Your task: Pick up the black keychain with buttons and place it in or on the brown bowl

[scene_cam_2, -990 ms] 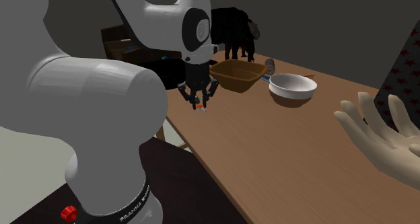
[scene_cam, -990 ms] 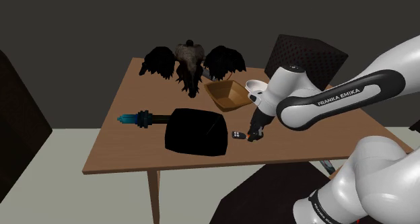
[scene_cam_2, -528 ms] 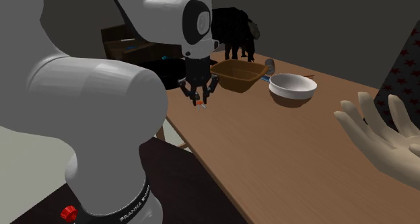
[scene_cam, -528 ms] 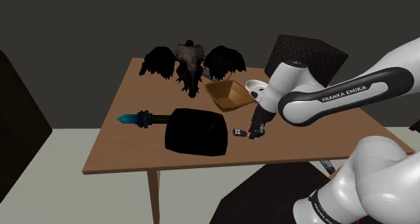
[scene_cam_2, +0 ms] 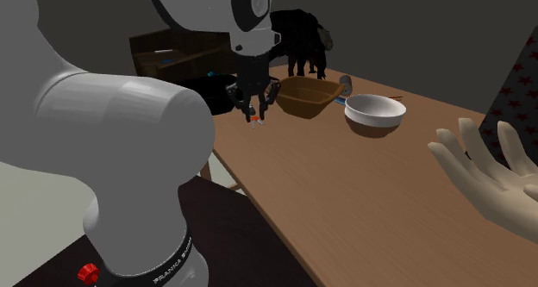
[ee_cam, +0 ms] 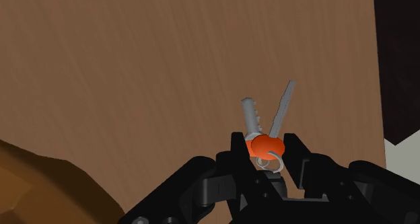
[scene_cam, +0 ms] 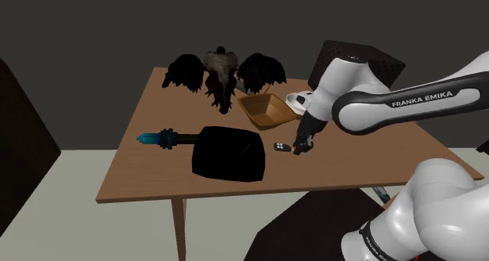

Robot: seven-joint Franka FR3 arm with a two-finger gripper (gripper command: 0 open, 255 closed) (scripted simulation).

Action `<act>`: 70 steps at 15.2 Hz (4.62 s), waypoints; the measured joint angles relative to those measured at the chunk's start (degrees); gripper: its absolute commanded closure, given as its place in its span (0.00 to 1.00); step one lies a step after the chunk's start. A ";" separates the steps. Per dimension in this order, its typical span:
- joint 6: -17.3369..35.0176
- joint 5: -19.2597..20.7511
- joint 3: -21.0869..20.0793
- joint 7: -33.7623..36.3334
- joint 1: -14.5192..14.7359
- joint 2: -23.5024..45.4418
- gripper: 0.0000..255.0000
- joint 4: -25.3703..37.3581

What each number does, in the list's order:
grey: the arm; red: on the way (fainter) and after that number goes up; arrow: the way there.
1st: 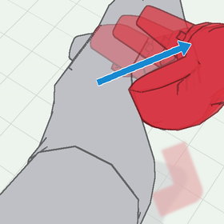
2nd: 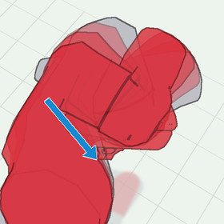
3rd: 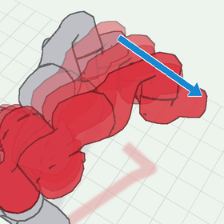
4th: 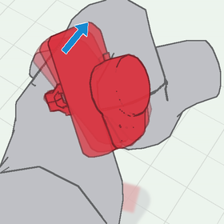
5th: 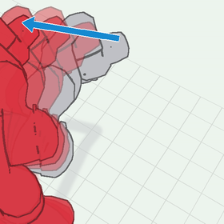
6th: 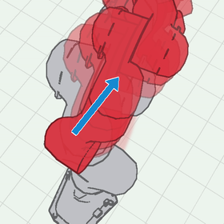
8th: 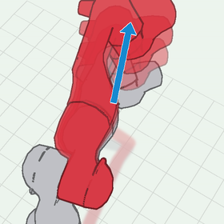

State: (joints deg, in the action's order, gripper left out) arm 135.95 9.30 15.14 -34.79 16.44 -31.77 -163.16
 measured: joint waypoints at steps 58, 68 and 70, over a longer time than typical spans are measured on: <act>-6.49 -15.73 8.61 -19.27 1.40 39.04 1.00 43.88; -9.76 -14.23 8.81 -18.21 1.67 36.49 0.00 44.94; -12.10 -13.57 8.93 -17.83 1.67 35.38 0.00 46.32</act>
State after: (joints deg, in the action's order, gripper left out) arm 123.85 -4.27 24.07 -52.62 18.11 3.61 -116.84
